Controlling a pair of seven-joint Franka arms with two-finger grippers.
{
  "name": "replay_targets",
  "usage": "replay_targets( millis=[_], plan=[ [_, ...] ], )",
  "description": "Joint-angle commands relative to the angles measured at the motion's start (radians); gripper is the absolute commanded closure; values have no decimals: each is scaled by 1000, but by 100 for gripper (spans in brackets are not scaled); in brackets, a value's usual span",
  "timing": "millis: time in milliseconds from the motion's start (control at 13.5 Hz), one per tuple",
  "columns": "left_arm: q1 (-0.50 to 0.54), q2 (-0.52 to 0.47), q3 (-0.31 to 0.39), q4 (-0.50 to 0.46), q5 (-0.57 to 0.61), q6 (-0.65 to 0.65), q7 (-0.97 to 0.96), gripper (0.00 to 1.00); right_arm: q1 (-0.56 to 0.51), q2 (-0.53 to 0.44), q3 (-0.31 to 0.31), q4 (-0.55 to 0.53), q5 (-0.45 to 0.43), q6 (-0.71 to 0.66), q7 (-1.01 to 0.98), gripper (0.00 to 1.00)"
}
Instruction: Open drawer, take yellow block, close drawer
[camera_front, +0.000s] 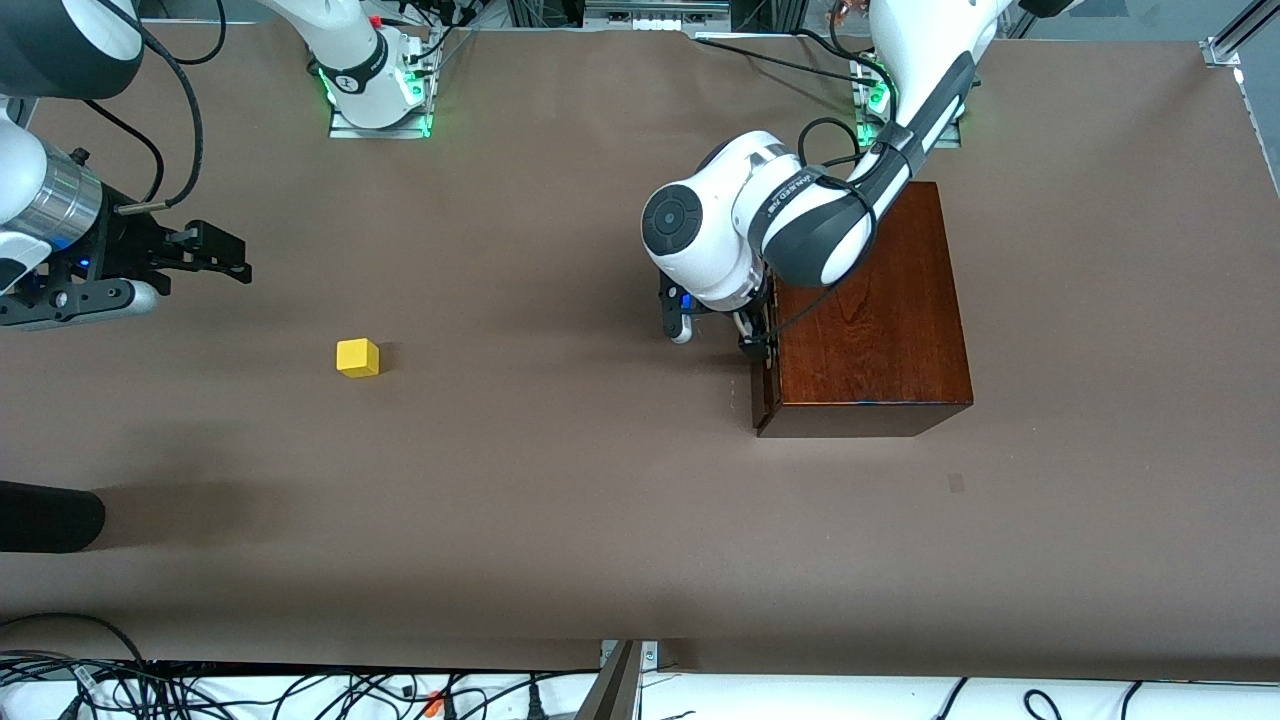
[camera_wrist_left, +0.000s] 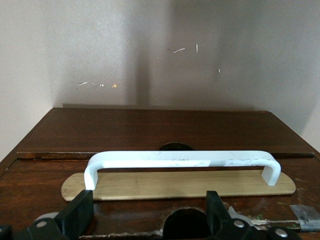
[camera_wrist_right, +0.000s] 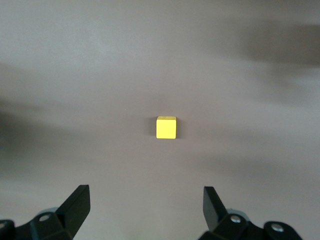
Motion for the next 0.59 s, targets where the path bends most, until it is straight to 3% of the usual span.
replay_targets(
  millis=[0, 517],
  plan=[
    [19, -40, 10, -30, 34, -23, 8, 0, -79, -33, 91, -16, -40, -10, -14, 0],
    [-87, -57, -10, 135, -5, 4, -430, 0, -69, -29, 93, -3, -72, -2, -7, 0]
  ],
)
